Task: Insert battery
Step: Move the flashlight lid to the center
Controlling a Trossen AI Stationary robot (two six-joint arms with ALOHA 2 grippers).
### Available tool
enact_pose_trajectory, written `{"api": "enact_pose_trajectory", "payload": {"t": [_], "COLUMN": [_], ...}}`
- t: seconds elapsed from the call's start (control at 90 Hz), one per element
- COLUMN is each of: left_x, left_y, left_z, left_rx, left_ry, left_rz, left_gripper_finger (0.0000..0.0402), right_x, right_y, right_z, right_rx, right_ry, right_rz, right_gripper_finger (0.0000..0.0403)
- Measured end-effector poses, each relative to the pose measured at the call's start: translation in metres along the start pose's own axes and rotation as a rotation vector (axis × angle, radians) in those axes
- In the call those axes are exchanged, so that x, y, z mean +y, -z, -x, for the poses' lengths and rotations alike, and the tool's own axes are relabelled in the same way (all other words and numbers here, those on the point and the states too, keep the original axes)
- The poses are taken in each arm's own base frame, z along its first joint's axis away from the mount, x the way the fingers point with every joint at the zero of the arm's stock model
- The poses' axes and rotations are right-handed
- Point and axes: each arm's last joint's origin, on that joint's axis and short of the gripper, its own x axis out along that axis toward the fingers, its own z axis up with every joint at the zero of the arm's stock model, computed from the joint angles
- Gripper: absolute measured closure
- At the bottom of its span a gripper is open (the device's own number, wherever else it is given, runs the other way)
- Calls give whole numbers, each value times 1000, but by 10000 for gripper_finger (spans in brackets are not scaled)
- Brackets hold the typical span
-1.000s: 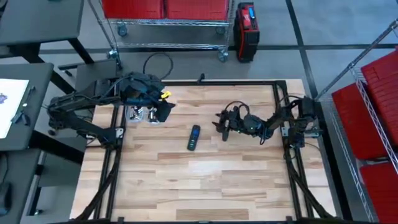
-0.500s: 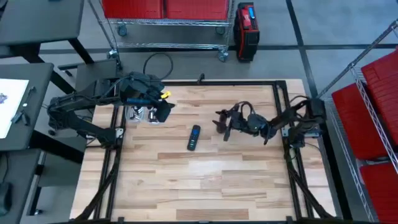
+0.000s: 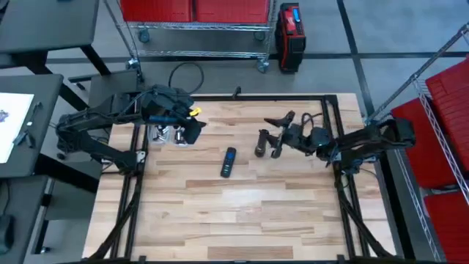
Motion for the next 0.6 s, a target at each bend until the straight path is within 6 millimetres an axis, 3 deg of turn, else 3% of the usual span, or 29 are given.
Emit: {"api": "enact_pose_trajectory", "payload": {"t": [0.156,0.344,0.467,0.6], "left_x": [9,48,77,104], "left_y": [9,29,30,38], "left_z": [0,-1,-16,-48], "left_rx": [84,340,491,654], "left_ry": [-107,-448,-597,-581], "left_rz": [-1,53,87,38], "left_gripper_finger": [162,162,163,173], "right_x": [-1,-1,-3,-7], "right_y": [-32,-72,-88,-99], "right_z": [8,19,18,11], "right_rx": [-134,-276,-266,-175], "right_ry": [-1,-9,-5,29], "right_rz": [2,1,9,39], "right_gripper_finger": [189,189,189,189]}}
